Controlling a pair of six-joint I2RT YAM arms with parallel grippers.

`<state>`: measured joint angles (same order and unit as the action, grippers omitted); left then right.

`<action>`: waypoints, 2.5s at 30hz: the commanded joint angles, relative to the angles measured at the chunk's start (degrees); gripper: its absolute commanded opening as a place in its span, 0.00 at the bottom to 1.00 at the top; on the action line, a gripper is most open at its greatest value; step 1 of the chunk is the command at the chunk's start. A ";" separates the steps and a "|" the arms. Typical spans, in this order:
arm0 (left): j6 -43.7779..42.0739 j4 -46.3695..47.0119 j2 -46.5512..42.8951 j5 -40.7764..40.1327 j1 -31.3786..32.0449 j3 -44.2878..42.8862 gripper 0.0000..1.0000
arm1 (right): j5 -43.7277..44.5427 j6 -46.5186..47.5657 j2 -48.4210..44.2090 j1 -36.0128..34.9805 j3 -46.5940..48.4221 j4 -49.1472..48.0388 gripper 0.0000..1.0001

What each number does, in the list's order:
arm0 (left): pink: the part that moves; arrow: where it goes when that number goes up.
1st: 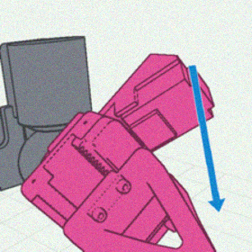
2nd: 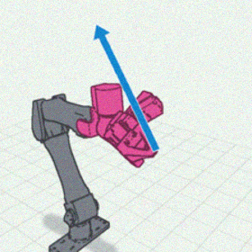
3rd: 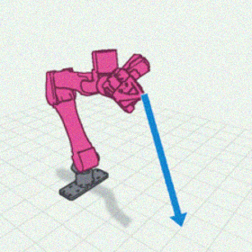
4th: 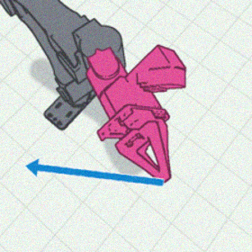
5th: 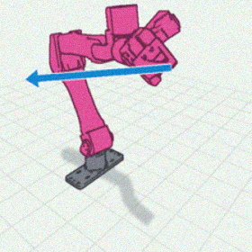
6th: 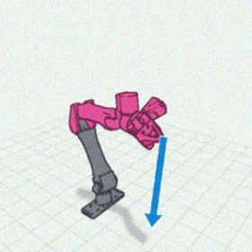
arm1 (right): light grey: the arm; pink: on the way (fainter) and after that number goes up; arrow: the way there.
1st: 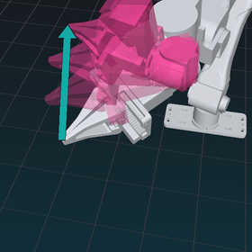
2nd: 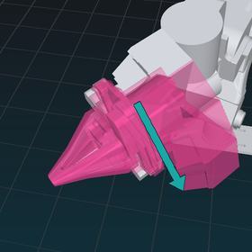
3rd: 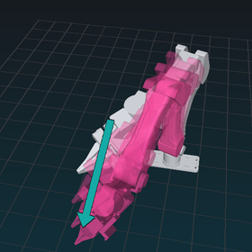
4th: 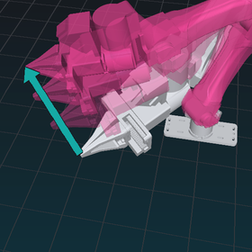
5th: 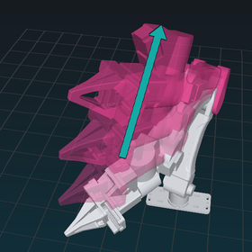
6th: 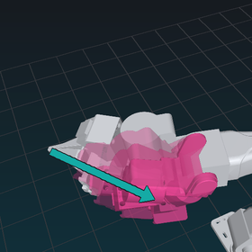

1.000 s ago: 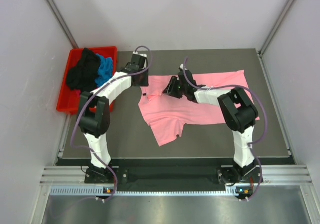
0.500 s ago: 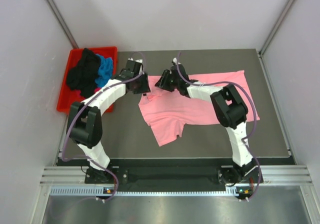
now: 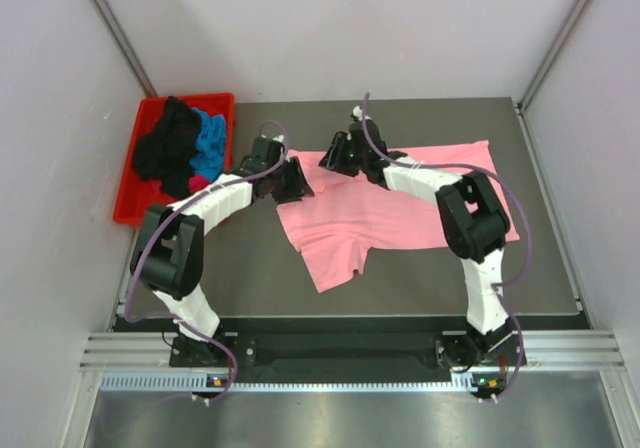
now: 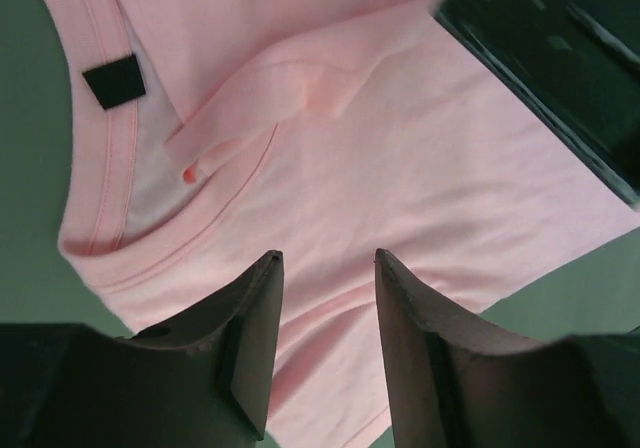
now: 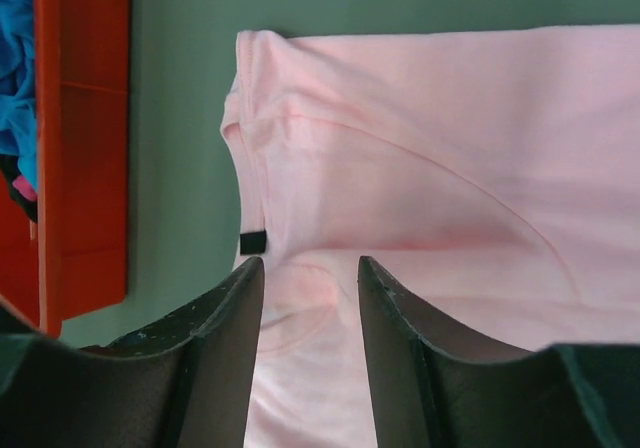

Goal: Fold and stack the t-shirts
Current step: Fold the tshirt

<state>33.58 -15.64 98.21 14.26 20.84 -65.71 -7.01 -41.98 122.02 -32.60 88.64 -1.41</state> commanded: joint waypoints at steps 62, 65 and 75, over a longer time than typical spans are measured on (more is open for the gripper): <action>-17.68 -6.42 23.51 -19.28 6.06 -29.56 0.00 | 4.37 6.91 -24.55 5.18 -30.19 -6.85 0.43; -17.76 -8.18 25.01 -19.10 5.35 -31.40 0.00 | 4.46 6.99 -24.28 5.18 -30.02 -6.68 0.43; -16.88 -10.64 27.03 -17.86 3.77 -35.00 0.21 | 3.93 7.00 -23.05 5.18 -29.58 -6.68 0.43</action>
<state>16.10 -24.93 125.27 -3.95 24.93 -97.49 -2.92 -35.55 98.37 -27.86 57.76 -5.13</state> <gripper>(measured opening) 0.190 0.431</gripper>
